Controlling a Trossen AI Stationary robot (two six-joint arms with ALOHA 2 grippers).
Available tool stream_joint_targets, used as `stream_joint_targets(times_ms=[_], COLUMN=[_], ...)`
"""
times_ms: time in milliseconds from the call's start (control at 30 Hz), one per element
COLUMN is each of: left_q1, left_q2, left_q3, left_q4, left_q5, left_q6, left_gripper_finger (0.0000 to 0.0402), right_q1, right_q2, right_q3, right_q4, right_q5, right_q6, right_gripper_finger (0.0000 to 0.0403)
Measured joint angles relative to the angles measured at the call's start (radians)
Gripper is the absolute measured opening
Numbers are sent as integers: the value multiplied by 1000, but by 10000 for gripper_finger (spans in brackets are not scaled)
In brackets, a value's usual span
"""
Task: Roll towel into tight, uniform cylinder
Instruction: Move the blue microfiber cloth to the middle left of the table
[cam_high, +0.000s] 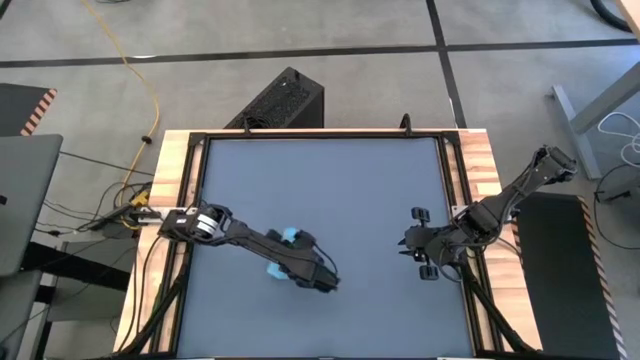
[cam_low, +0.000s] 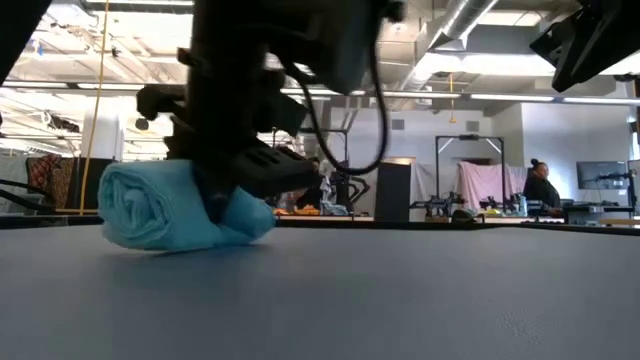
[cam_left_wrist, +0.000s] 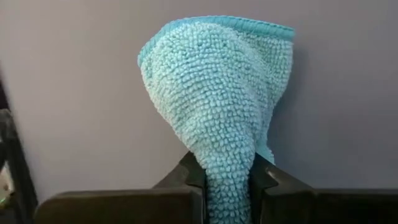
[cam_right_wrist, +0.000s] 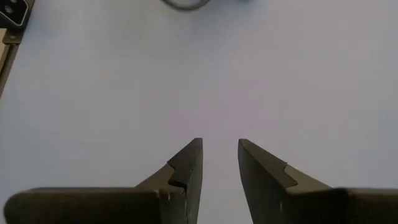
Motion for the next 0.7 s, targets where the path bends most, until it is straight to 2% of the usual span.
stream_joint_targets(times_ms=[67,167,267,433,567,700], left_q1=[-7,-20,-43,-106,-175,-228], left_q2=[-26,-112,-277,-566,-760,-870], left_q3=[-42,-199,-416,-742,-933,-1065], left_q4=[-1,144,296,381,397,483], left_q5=[9,45,63,69,66,83], left_q6=[-29,-94,-220,-474,-659,-784], left_gripper_finger=[24,21,21,21,21,20], right_q1=[0,0,6,18,7,-11], right_q2=[0,0,0,0,0,0], right_q3=[0,0,0,0,0,0], right_q4=[0,2,3,12,34,65], right_q5=[0,-1,-1,-2,-2,-2], right_q6=[-3,-3,14,21,21,21], right_gripper_finger=[127,127,127,127,127,127])
